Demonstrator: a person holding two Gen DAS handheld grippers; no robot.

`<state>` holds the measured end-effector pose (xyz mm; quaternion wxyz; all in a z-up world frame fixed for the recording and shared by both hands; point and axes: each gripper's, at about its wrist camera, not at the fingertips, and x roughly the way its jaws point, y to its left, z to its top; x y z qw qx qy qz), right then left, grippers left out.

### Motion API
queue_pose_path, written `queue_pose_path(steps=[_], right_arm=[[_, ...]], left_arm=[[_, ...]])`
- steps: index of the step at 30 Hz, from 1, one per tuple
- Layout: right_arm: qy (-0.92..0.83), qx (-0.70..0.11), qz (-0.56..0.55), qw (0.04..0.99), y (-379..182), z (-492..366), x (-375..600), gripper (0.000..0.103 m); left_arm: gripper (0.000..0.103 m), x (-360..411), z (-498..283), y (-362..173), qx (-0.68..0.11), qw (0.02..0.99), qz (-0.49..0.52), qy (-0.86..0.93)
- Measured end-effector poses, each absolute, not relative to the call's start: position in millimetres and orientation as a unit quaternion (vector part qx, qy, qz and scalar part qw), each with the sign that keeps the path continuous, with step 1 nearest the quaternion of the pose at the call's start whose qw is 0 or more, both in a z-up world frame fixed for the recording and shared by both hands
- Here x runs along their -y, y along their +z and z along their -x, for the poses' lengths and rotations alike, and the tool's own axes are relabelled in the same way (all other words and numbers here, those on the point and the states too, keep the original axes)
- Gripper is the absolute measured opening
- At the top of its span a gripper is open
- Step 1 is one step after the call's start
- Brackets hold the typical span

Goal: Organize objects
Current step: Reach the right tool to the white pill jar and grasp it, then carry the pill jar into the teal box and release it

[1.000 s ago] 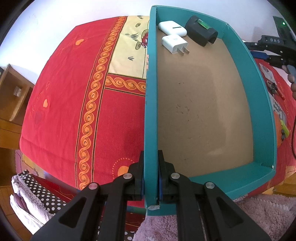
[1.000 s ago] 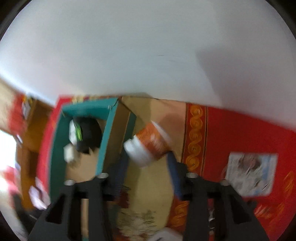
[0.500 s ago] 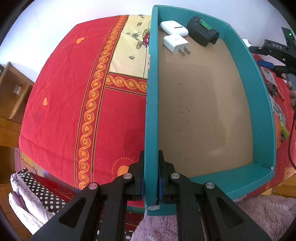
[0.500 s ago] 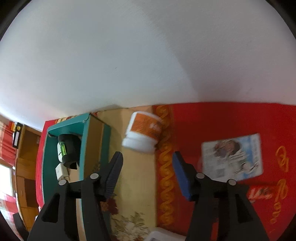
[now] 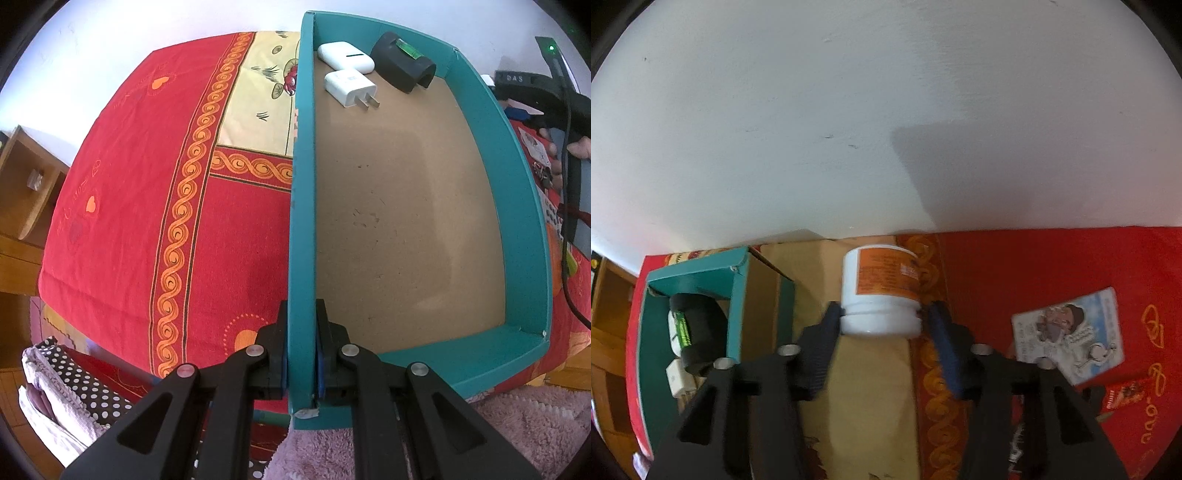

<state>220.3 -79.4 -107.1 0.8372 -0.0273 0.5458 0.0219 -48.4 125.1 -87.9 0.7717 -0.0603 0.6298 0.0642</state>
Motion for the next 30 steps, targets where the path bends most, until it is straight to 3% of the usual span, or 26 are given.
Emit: queue_pose_path(steps=[15,30], right_arm=[[0.073,-0.536,0.184,0.820,-76,-167,100,0.042],[0.072,-0.565,0.167,0.805,-91,-163,94,0.042]], left_arm=[[0.009,-123,48,-87,-0.630,0.771,0.061,0.064],[0.008,-125,47,-85,-0.633,0.769,0.063,0.059]])
